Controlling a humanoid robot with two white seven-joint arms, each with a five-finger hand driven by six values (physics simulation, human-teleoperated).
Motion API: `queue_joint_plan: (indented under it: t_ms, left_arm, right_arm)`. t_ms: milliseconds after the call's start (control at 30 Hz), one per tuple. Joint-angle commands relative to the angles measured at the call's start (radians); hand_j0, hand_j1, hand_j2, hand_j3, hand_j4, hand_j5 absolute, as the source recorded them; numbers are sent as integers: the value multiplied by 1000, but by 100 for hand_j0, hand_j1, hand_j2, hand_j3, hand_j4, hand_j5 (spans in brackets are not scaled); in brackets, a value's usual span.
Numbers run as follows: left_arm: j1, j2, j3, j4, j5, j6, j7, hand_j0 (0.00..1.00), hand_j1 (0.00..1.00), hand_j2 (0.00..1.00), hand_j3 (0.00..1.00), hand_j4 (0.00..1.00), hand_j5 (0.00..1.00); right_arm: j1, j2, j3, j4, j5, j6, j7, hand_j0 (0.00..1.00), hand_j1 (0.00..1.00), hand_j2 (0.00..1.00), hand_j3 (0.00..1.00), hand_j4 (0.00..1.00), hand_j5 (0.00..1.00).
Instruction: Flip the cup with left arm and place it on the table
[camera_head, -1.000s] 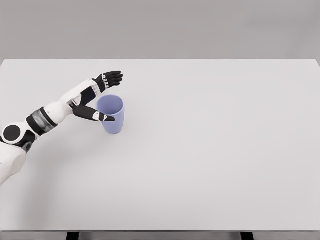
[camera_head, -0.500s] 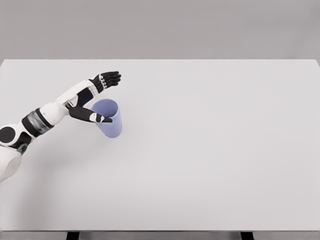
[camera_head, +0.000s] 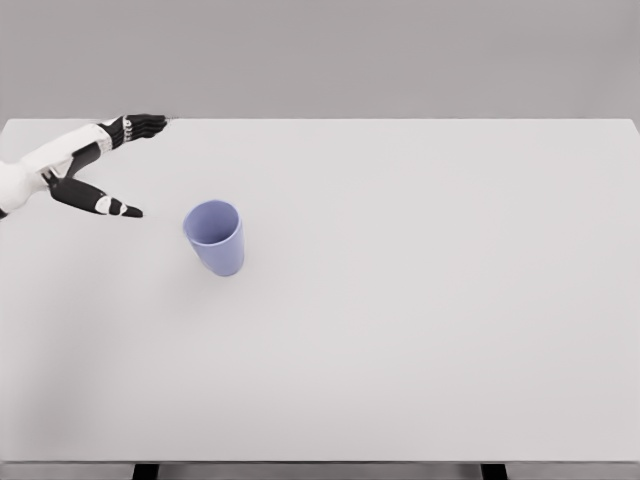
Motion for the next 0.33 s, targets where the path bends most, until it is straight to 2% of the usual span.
queue_joint_plan:
  t_ms: [0,33,100,300]
  left_arm:
    - [0,80,1,29,-229,0,0,100,100,100,100,100,100]
    - [-11,80,7,69,-344,0,0,100,100,100,100,100,100]
    - [-20,80,7,68,-465,0,0,100,100,100,100,100,100]
    - [-20,77,4,62,-487,0,0,100,100,100,100,100,100]
  right_arm:
    - [0,0,0,0,0,0,0,100,100,100,100,100,100]
    - [0,0,0,0,0,0,-1,100,100,100,100,100,100]
    - [0,0,0,0,0,0,0,100,100,100,100,100,100]
    - [0,0,0,0,0,0,0,100,100,100,100,100,100]
